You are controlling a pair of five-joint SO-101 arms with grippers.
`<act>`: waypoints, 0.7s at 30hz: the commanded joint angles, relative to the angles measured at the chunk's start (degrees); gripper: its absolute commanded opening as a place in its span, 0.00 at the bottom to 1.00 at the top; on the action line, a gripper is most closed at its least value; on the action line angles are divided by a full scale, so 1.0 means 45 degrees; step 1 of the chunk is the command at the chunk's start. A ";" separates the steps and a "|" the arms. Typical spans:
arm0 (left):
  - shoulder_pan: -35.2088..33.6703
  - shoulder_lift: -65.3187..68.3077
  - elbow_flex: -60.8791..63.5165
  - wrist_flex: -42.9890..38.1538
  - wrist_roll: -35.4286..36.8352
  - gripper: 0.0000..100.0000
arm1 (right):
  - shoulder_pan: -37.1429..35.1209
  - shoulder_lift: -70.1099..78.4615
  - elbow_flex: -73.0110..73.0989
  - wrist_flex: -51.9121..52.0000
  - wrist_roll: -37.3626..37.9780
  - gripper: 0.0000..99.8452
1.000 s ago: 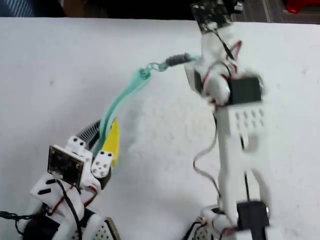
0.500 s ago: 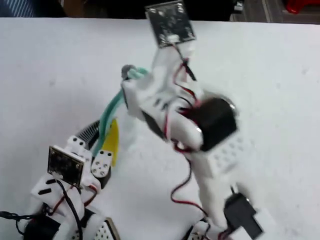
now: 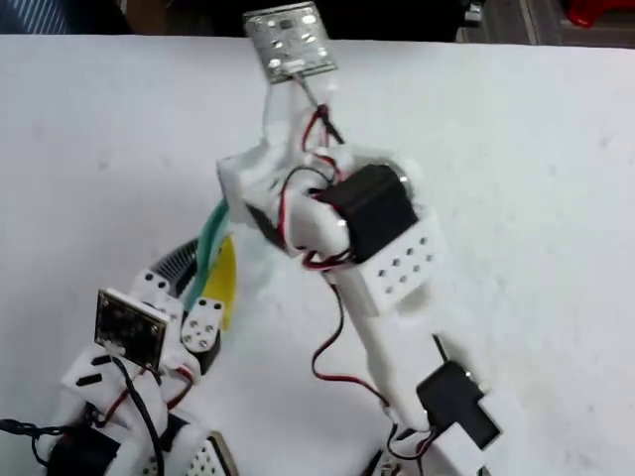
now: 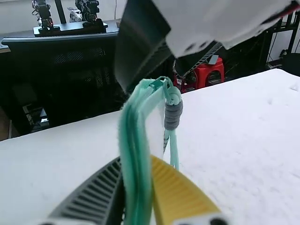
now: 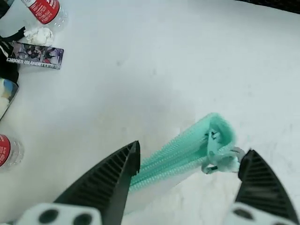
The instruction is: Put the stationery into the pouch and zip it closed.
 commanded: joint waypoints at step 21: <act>-0.0010 0.0166 0.0469 0.0117 -0.0117 0.02 | 0.0127 0.3175 0.0625 0.0322 0.1680 0.05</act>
